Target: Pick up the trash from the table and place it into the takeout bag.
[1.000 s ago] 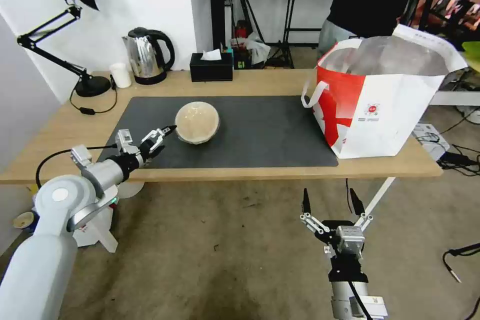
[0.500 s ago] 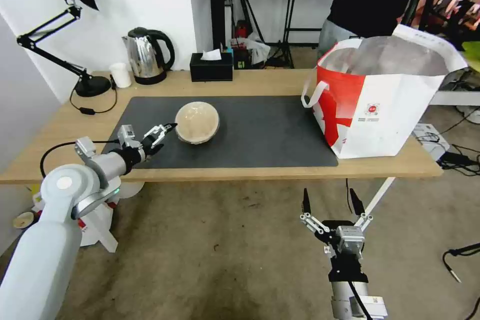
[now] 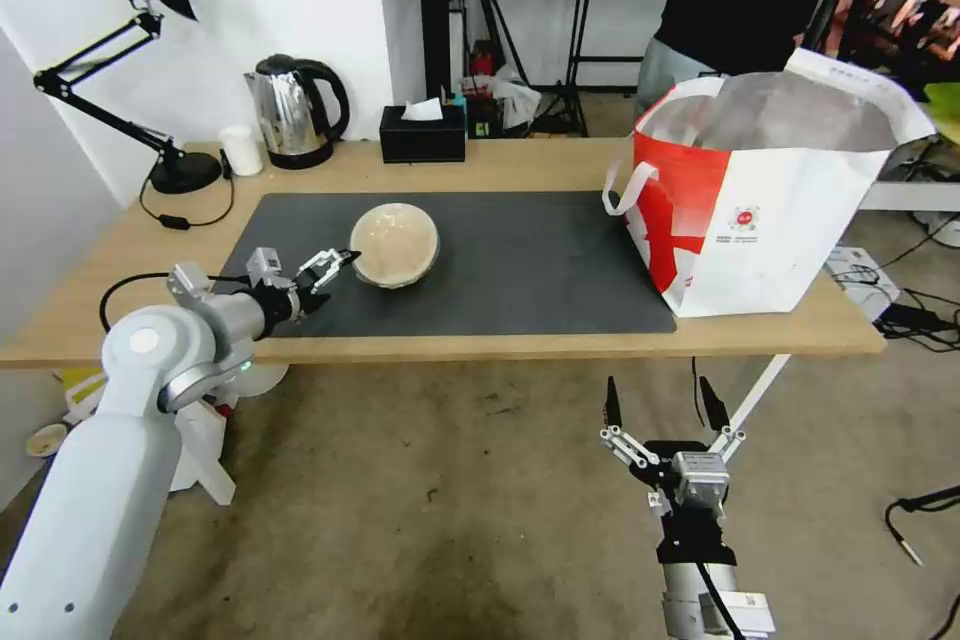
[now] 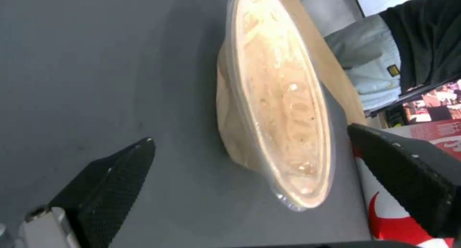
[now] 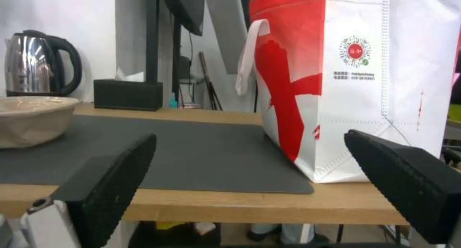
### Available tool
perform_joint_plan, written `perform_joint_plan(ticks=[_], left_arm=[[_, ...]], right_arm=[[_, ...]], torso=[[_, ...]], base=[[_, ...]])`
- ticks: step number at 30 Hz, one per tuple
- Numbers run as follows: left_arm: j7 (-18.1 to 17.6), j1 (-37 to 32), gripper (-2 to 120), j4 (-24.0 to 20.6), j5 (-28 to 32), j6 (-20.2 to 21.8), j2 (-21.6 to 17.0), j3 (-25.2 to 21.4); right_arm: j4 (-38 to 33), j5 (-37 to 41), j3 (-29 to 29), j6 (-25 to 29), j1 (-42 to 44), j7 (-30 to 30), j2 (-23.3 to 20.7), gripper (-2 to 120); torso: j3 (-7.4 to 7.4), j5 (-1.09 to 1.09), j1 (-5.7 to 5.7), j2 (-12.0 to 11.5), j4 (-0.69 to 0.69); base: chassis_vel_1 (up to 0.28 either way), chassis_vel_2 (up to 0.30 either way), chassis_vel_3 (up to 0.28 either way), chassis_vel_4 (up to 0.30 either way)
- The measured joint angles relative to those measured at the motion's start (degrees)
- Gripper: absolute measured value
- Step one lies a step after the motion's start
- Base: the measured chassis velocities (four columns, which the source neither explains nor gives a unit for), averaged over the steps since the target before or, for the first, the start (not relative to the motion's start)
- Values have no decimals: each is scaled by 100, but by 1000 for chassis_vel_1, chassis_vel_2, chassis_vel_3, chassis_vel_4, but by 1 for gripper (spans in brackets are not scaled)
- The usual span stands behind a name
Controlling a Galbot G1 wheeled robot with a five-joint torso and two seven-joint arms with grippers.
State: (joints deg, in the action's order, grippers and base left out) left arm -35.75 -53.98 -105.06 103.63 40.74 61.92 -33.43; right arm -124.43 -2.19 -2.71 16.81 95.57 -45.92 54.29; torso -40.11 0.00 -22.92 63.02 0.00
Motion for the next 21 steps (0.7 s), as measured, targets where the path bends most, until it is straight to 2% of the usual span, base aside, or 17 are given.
perform_joint_plan(ticks=[21], left_arm=[[-146,492,100,412,44,-4,73,361]], right_arm=[[0,0,0,0,0,0,0,100]], torso=[[0,0,0,0,1]], base=[[0,0,0,0]])
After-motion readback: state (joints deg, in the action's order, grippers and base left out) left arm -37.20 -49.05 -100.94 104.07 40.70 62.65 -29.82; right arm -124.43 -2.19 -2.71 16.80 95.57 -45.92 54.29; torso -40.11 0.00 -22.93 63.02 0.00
